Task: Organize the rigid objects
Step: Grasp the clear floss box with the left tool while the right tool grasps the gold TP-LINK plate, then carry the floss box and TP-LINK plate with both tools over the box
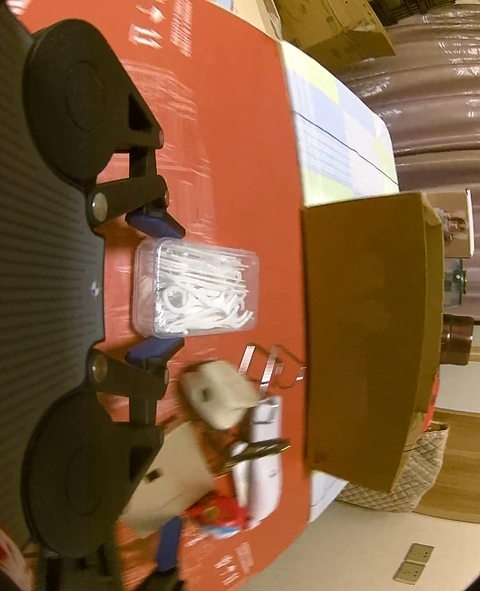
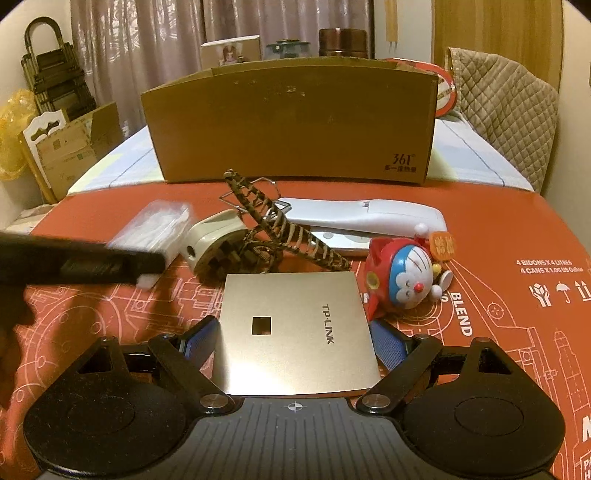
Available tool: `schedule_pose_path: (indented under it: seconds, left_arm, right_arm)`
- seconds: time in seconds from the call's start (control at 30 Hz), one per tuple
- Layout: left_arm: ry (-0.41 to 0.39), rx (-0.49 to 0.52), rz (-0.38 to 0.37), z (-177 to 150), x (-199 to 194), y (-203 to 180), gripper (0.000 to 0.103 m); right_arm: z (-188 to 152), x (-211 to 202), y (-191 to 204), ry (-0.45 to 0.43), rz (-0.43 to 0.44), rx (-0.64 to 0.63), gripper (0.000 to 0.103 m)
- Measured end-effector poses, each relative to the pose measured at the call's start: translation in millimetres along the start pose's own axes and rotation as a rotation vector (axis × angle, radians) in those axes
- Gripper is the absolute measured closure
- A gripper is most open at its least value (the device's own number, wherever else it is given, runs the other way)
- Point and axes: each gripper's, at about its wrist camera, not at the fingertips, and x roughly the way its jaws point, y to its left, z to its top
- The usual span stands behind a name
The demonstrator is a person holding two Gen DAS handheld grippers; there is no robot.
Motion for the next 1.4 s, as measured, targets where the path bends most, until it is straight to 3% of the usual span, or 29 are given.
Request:
schedule_pose_path:
  seconds: [0.17, 0.27, 0.63, 0.7, 1.13, 1.4]
  left_arm:
    - [0.006, -0.015, 0.012, -20.6, -29.7, -0.2, 0.05]
    - [0.003, 0.004, 0.02, -22.3, -30.7, -2.8, 0.042]
    - [0.006, 0.053, 0.028, -11.1, -3.4, -5.1, 0.043]
    - [0.021, 0.059, 0.029, -12.4, -2.3, -6.6, 0.049]
    - [-0.007, 0.041, 0.033, -11.6, -29.2, -7.5, 0.05]
    - [-0.059, 0.018, 0.021, 8.3, -52.3, -11.9, 0.05]
  right_arm:
    - [-4.6, -9.2, 2.0, 0.009, 0.0, -0.015, 0.018]
    - [-5.3, -12.7, 2.9, 0.005, 0.001, -0.021, 0.018]
    - [-6.1, -8.3, 3.8, 0.016, -0.002, -0.026, 0.018]
    - [-6.0, -7.5, 3.8, 0.018, 0.0, -0.024, 0.018]
    - [-1.4, -26.8, 6.0, -0.036, -0.001, -0.041, 0.018]
    - [17.3, -52.7, 1.0, -0.108, -0.009, -0.038, 0.018]
